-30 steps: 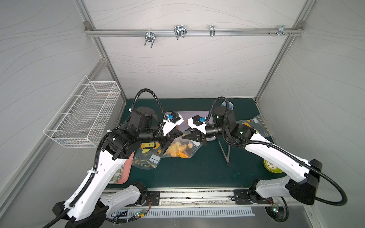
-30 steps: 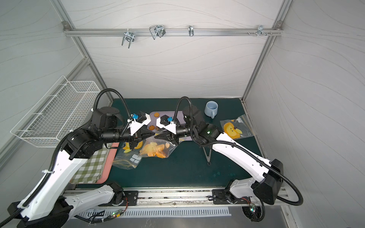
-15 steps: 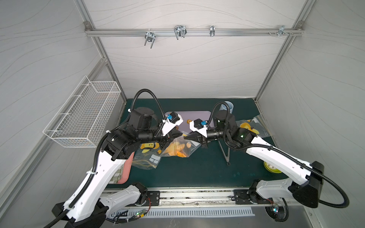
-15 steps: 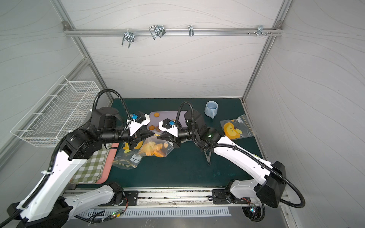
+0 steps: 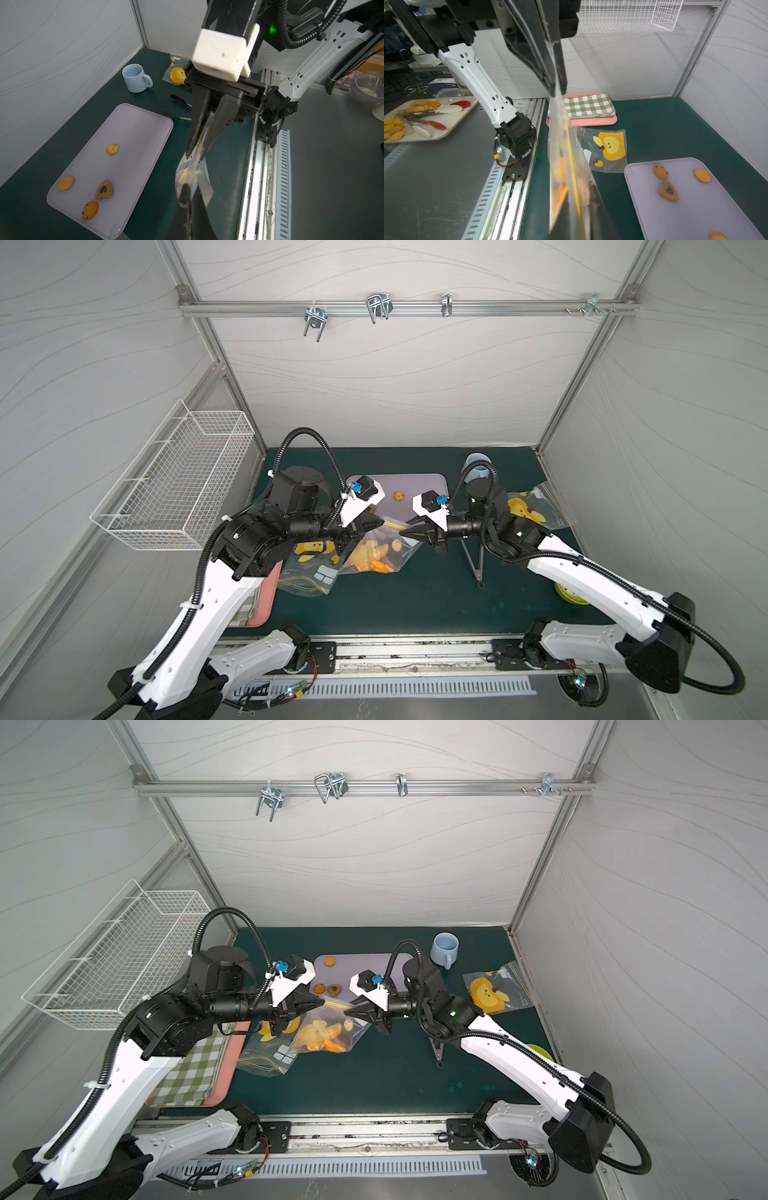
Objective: Put the cookies into a resealable bag to prevent moisture
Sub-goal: Close the ziploc bag at the center of the board.
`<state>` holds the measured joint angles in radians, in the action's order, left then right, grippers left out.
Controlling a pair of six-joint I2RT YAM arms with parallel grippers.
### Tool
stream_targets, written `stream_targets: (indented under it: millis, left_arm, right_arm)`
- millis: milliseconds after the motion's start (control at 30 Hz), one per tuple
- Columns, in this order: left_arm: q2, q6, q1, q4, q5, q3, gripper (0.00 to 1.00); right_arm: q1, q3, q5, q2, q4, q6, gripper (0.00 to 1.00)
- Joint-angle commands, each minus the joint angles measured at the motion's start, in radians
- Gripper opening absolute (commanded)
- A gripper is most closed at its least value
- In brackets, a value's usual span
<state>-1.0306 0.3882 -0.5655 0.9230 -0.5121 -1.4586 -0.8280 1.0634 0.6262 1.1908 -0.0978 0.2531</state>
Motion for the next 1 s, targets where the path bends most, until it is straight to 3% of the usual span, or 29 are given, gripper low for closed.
stream_targets:
  millis: [0,67,100,133,167,267,300,333,367,433,467,500,533,567,667,700,733,767,867,900,933,967]
  left_arm:
    - [0.007,0.013,0.003,-0.041,-0.011,-0.035,0.0]
    - [0.01,0.015,0.002,-0.042,-0.001,-0.032,0.0]
    - [0.013,0.015,0.002,-0.042,0.002,-0.031,0.0]
    - [0.015,0.015,0.003,-0.043,0.004,-0.031,0.0]
    - [0.017,0.015,0.002,-0.045,0.003,-0.031,0.0]
    - [0.024,0.013,0.001,-0.05,0.011,-0.031,0.0]
    - [0.026,0.011,0.003,-0.052,0.011,-0.03,0.0]
    - [0.026,0.012,0.002,-0.053,0.011,-0.031,0.0]
    - [0.026,0.012,0.002,-0.051,0.011,-0.034,0.0]
    - [0.027,0.012,0.002,-0.05,0.013,-0.033,0.0]
    - [0.027,0.013,0.002,-0.05,0.014,-0.035,0.0]
    - [0.027,0.013,0.002,-0.049,0.014,-0.035,0.0]
    - [0.027,0.015,0.003,-0.048,0.014,-0.035,0.0]
    - [0.026,0.015,0.002,-0.047,0.013,-0.036,0.0]
    - [0.027,0.015,0.003,-0.044,0.012,-0.036,0.0]
    - [0.027,0.015,0.003,-0.043,0.012,-0.037,0.0]
    - [0.029,0.015,0.003,-0.042,0.012,-0.036,0.0]
    - [0.03,0.015,0.002,-0.042,0.012,-0.036,0.0]
    - [0.032,0.017,0.002,-0.042,0.017,-0.036,0.0]
    - [0.032,0.016,0.002,-0.042,0.017,-0.036,0.0]
    - [0.032,0.017,0.002,-0.042,0.018,-0.036,0.0]
    - [0.032,0.017,0.002,-0.041,0.017,-0.037,0.0]
  right_arm:
    - [0.017,-0.021,0.003,-0.037,0.011,-0.012,0.0]
    - [0.031,-0.027,0.009,-0.042,0.002,-0.012,0.06]
    - [0.036,-0.034,0.008,-0.049,0.006,-0.014,0.31]
    - [0.043,-0.045,0.007,-0.054,0.014,-0.018,0.28]
    - [0.048,-0.056,0.009,-0.062,0.017,-0.021,0.0]
    - [0.063,-0.067,0.019,-0.072,0.002,-0.025,0.0]
    - [0.065,-0.074,0.01,-0.076,0.003,-0.029,0.2]
    - [0.067,-0.088,0.005,-0.083,0.012,-0.033,0.25]
    - [0.069,-0.1,0.004,-0.093,0.016,-0.037,0.0]
    - [0.074,-0.112,0.01,-0.103,0.006,-0.038,0.0]
    - [0.075,-0.118,0.005,-0.108,0.002,-0.039,0.04]
    - [0.077,-0.128,-0.006,-0.113,0.005,-0.043,0.26]
    - [0.077,-0.143,-0.019,-0.125,0.018,-0.05,0.28]
    - [0.08,-0.158,-0.029,-0.138,0.027,-0.059,0.0]
    - [0.087,-0.184,-0.037,-0.169,0.026,-0.067,0.0]
    - [0.088,-0.191,-0.046,-0.176,0.027,-0.07,0.22]
    - [0.089,-0.202,-0.053,-0.184,0.032,-0.072,0.26]
    - [0.092,-0.211,-0.06,-0.193,0.033,-0.075,0.0]
    - [0.099,-0.218,-0.069,-0.204,0.017,-0.071,0.0]
    - [0.1,-0.225,-0.08,-0.208,0.02,-0.073,0.16]
    - [0.102,-0.236,-0.089,-0.217,0.035,-0.079,0.01]
    - [0.101,-0.245,-0.09,-0.227,0.042,-0.08,0.0]
